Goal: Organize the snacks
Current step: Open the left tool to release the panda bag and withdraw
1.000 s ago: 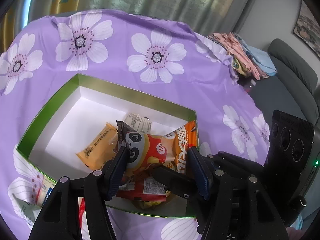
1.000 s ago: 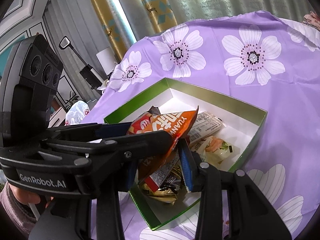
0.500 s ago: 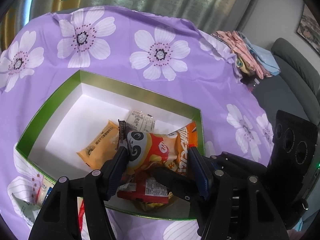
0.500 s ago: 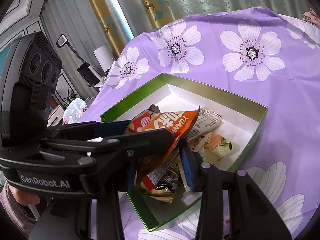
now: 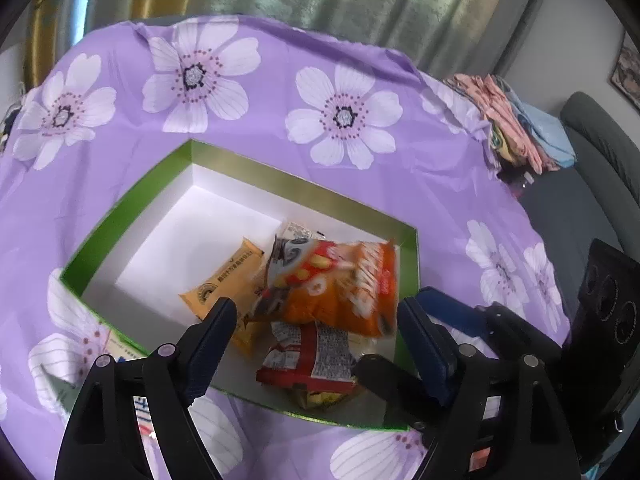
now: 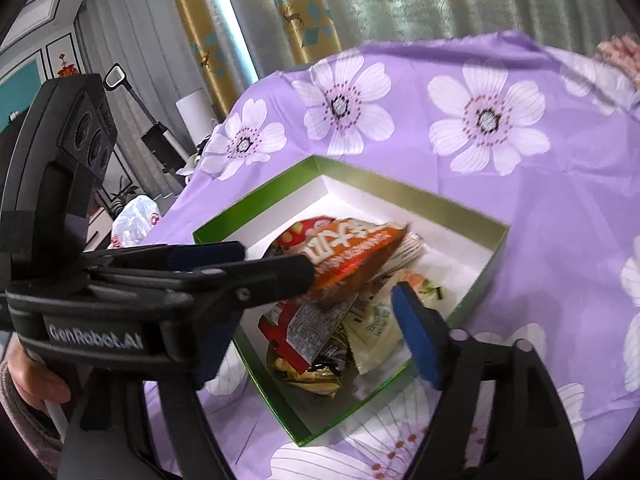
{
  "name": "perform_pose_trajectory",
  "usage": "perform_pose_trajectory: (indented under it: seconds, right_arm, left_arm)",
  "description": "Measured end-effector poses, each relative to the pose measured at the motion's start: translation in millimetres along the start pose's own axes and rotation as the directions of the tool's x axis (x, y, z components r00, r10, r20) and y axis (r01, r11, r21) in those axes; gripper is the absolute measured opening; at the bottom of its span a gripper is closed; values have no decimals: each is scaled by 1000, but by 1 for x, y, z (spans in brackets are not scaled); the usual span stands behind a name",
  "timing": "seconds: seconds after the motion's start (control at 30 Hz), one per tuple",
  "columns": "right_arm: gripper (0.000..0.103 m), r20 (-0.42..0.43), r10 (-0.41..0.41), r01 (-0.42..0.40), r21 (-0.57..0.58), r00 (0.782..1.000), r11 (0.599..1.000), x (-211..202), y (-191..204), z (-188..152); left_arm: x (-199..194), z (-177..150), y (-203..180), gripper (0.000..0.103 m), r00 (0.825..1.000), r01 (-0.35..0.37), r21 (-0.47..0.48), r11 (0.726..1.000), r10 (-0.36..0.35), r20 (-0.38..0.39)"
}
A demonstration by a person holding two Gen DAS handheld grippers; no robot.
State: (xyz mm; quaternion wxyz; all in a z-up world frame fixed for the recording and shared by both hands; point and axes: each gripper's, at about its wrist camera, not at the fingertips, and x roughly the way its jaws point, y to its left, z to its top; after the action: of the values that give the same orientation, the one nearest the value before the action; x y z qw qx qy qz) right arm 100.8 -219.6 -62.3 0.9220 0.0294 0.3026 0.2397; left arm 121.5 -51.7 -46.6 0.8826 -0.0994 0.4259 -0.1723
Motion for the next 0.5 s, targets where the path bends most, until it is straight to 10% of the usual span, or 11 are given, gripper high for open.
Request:
perform_pose_trajectory:
  seconds: [0.5]
  right_arm:
    - [99,88,-99,102,-39,991,994,-66,25,-6]
  left_arm:
    - [-76,-25,-18,102,993,-9,25,1000,6,114]
